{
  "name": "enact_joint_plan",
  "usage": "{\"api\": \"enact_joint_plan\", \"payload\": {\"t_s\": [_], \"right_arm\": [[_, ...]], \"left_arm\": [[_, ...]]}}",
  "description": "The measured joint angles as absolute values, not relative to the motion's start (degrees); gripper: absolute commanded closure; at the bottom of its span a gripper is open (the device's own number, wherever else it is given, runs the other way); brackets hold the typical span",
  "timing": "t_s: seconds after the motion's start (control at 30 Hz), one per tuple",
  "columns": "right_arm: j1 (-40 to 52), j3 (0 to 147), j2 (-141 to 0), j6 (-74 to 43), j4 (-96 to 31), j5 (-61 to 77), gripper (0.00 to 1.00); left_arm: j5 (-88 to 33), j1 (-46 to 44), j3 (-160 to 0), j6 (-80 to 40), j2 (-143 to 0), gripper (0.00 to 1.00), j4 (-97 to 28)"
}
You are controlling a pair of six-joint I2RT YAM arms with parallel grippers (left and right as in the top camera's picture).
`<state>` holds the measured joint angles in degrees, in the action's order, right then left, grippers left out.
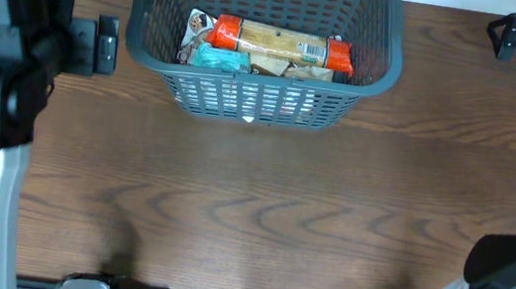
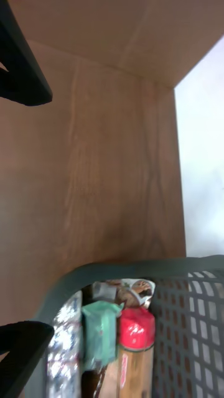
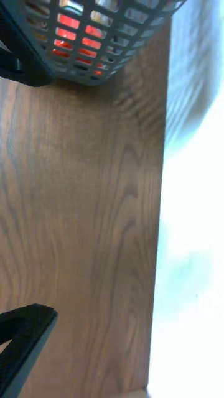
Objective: Pack container
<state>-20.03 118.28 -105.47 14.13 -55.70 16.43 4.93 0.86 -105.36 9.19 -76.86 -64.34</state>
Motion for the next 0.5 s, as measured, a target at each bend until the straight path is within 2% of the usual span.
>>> {"api": "enact_joint_plan", "payload": {"t_s": [0.17, 0.33, 0.5], "right_arm": [[-20.03, 118.06, -97.43, 11.05, -59.40, 11.07, 0.01], [-20.03, 116.97, -88.20, 8.99, -62.87, 7.09, 0.01], [-19.77, 105.97, -78.87, 7.70, -62.22, 5.58, 0.01]], "left_arm": [[4.91, 0.86, -102.19, 8.03, -71.81, 0.01, -66.00], [3.46, 0.86, -90.83, 7.46, -64.95, 0.01, -62.04], [0.82, 0.86, -76.03, 6.55, -57.63, 0.01, -55.02]]}}
